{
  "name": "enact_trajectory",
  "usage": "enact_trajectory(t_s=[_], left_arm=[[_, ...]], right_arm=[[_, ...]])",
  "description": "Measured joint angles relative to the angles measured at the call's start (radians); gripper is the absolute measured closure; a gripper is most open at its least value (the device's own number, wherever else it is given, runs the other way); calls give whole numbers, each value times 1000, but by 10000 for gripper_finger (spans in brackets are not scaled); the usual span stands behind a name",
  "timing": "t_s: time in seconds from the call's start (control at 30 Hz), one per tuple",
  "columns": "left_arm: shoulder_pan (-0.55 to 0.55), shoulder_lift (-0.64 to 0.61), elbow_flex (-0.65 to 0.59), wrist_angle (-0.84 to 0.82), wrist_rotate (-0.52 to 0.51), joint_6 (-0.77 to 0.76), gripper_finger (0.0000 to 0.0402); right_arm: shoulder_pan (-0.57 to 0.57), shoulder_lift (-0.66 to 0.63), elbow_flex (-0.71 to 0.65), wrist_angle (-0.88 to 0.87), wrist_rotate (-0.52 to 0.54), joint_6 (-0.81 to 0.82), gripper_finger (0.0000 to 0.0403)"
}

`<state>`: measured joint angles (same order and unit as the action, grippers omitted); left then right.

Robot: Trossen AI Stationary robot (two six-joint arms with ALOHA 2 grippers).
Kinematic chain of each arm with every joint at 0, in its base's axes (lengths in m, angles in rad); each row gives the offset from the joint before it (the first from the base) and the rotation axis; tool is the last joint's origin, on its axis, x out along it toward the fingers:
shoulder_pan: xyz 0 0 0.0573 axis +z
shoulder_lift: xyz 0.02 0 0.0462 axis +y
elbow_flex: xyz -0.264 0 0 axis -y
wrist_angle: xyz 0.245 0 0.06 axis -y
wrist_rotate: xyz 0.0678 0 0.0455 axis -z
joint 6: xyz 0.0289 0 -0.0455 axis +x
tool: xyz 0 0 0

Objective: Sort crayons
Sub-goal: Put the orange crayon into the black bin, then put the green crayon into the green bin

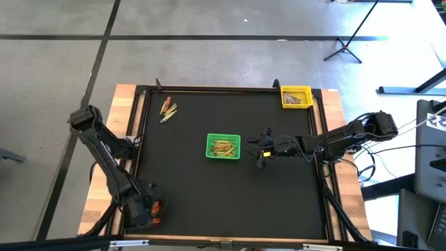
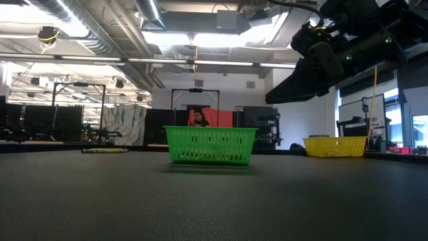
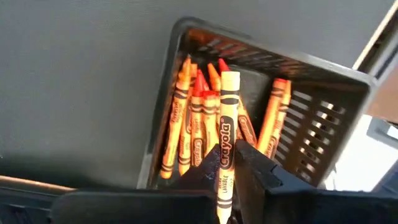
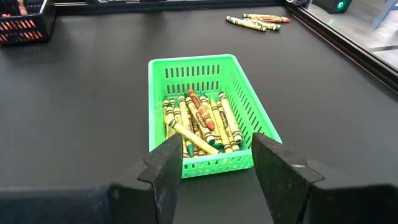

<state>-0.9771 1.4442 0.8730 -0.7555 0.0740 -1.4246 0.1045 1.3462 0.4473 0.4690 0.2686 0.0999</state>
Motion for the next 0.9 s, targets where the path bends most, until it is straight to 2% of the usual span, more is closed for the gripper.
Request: enact_trajectory(t_s=[0.23,0.3,0.47,0.57,0.67,0.77,0.9], left_arm=[[50,-46,0,4,14,32,328],[76,-90,0,4,-73,81,322],[202,-212,1,-19,-376,265,320],[318,-258,1,-71,-510,352,319],[477,-275,1,-182,-569,421,319],[664,-273,1,-285,-572,485,319],[910,-272,0,-298,-561,634,319]], right_arm=[[0,0,0,1,0,0,212],[0,0,0,3,0,0,212],[0,-5,14,21,35,-5,212],[0,-33,30,-23,174,-38,212],[-23,-54,31,-28,267,-134,212],[-95,-67,31,-21,263,-196,212],[-222,-67,30,-33,128,-231,212]])
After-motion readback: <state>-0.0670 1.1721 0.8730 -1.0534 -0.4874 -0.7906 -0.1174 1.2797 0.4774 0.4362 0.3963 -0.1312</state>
